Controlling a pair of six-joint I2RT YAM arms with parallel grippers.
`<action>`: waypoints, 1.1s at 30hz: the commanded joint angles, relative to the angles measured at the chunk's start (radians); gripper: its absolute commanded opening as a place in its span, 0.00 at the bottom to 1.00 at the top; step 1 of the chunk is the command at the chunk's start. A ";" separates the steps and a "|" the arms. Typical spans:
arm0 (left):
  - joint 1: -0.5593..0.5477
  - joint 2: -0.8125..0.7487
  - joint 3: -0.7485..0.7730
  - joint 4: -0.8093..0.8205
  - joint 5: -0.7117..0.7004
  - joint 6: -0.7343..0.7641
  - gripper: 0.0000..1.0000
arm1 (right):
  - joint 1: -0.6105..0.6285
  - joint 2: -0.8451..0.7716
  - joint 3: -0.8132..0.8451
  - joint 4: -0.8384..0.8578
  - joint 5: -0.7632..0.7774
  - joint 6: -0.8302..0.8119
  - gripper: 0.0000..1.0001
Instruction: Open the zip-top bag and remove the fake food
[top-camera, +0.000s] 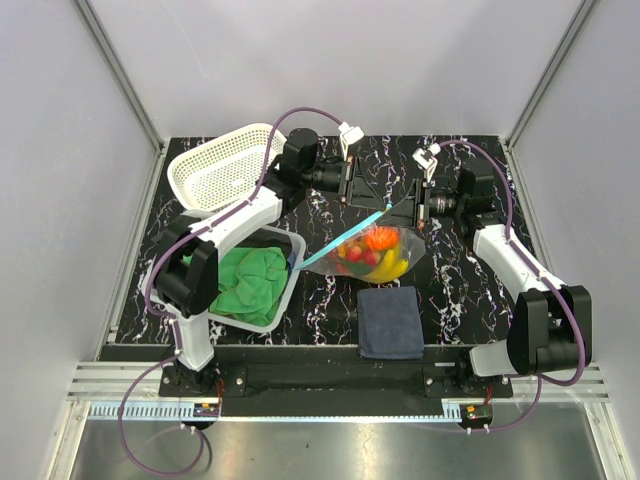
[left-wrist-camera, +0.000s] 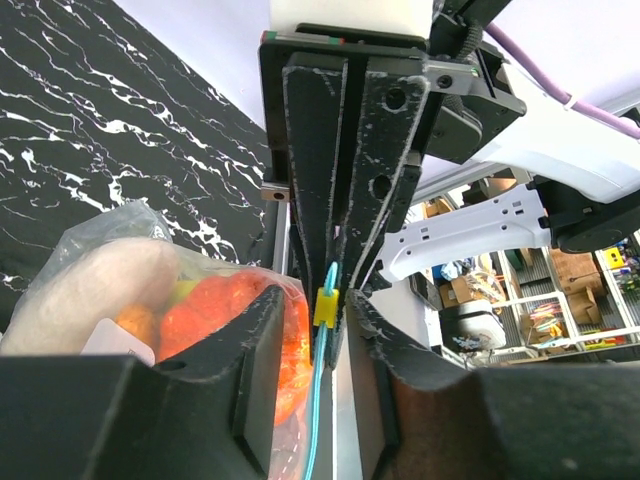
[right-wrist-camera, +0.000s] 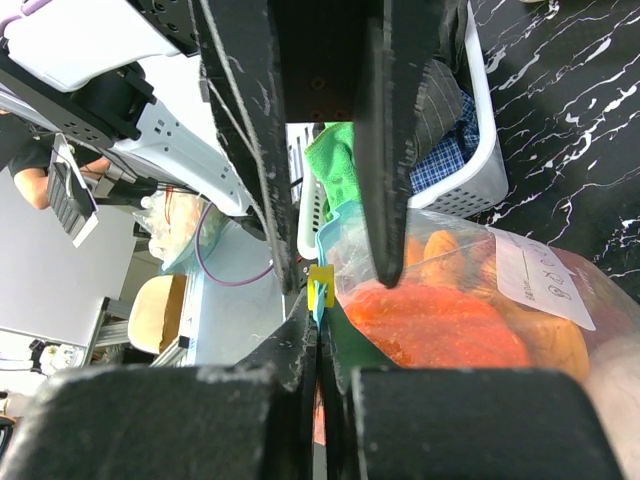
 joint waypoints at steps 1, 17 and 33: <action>-0.004 0.009 0.029 0.022 0.006 0.011 0.36 | 0.013 -0.006 0.042 0.012 -0.027 -0.003 0.00; 0.006 -0.014 0.069 -0.007 0.038 0.043 0.00 | 0.013 -0.009 0.038 -0.026 0.014 -0.023 0.08; 0.008 0.015 0.048 -0.009 0.070 0.022 0.38 | 0.013 0.003 0.055 -0.029 0.010 -0.032 0.00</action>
